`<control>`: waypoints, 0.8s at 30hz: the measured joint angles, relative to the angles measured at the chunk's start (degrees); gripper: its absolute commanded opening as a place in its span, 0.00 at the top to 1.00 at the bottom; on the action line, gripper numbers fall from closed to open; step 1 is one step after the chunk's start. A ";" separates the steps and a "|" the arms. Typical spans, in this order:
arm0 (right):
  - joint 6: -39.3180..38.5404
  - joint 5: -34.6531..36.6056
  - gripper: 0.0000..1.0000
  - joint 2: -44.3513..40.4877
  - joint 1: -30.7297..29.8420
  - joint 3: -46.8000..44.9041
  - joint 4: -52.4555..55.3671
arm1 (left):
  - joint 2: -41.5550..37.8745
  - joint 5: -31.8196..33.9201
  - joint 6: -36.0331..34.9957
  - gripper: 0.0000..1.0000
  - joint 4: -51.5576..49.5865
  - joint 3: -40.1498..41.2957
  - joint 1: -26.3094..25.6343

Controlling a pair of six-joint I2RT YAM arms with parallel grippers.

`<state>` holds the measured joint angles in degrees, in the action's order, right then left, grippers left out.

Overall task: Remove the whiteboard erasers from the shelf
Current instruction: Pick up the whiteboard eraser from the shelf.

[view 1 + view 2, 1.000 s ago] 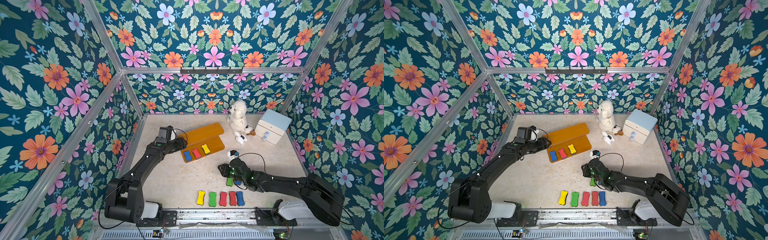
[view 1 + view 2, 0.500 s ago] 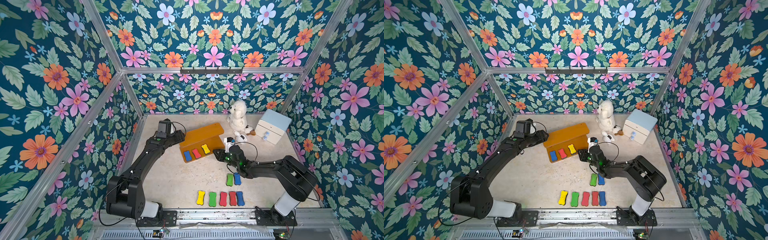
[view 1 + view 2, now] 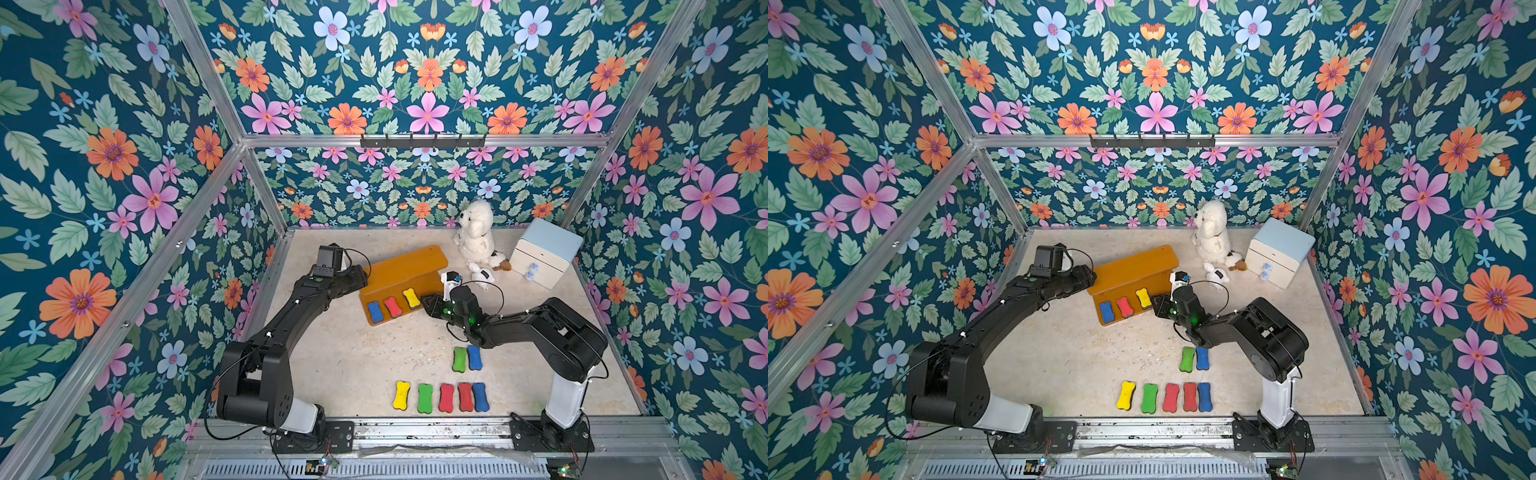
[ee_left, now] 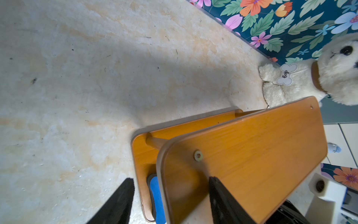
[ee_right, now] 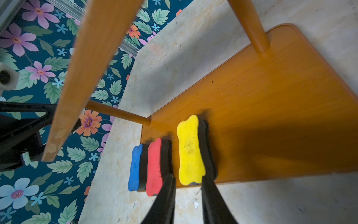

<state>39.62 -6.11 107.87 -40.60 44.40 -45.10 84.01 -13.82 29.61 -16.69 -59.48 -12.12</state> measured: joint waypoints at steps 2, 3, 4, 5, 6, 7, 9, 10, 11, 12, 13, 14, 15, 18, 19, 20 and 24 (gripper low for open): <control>0.07 0.00 0.71 0.98 0.00 0.59 -0.02 | 0.00 -0.50 0.00 0.35 0.44 0.22 0.00; 0.09 0.00 0.71 1.27 0.00 0.79 0.02 | 0.04 -0.87 0.02 0.36 0.61 0.31 0.02; 0.39 0.02 0.71 1.70 0.00 1.14 -0.04 | 0.04 -1.18 0.02 0.36 0.85 0.44 0.02; 0.46 0.07 0.71 2.03 0.00 1.44 -0.04 | 0.04 -1.44 0.02 0.36 1.07 0.59 0.02; 0.46 0.17 0.71 2.27 -0.02 1.62 -0.04 | 0.07 -1.75 0.02 0.36 1.25 0.68 0.00; 0.48 0.17 0.71 2.56 -0.02 1.79 -0.07 | 0.09 -2.23 0.02 0.36 1.40 0.74 0.02; 1.18 0.26 0.70 3.10 -0.11 2.21 0.00 | 0.13 -2.78 0.02 0.36 1.66 0.87 0.02; 1.16 0.46 0.70 3.37 -0.13 2.49 0.00 | 0.15 -2.93 0.02 0.36 1.73 0.92 0.02; 1.16 0.63 0.70 3.61 -0.17 2.82 0.07 | 0.15 -3.15 0.02 0.36 1.75 0.94 0.02; 1.18 0.66 0.70 3.80 -0.17 3.10 0.15 | 0.15 -3.37 0.02 0.36 1.75 0.96 0.02; 1.25 0.85 0.70 3.98 -0.17 3.39 0.20 | 0.15 -3.82 0.02 0.36 1.75 0.96 0.02; 1.27 1.11 0.70 4.17 -0.22 3.63 0.24 | 0.15 -4.09 0.02 0.36 1.75 0.96 0.02; 1.27 1.31 0.70 4.37 -0.22 3.89 0.33 | 0.15 -4.13 0.02 0.36 1.75 1.01 0.02; 1.27 1.66 0.69 5.29 -0.28 4.87 0.55 | 0.15 -4.63 0.02 0.36 1.75 1.11 0.02; 1.29 1.66 0.69 5.64 -0.33 5.27 0.66 | 0.09 -4.83 0.02 0.36 1.79 1.20 0.02; 1.29 1.66 0.69 5.97 -0.39 5.66 0.85 | 0.04 -5.18 0.02 0.36 1.84 1.29 0.02; 1.29 1.64 0.68 7.13 -0.50 6.88 1.51 | -0.02 -5.57 0.02 0.36 2.05 1.55 0.02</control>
<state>40.91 -4.47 115.00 -41.10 51.29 -43.59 83.99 -19.40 29.63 -14.63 -57.93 -12.10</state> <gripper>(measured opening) 0.320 0.640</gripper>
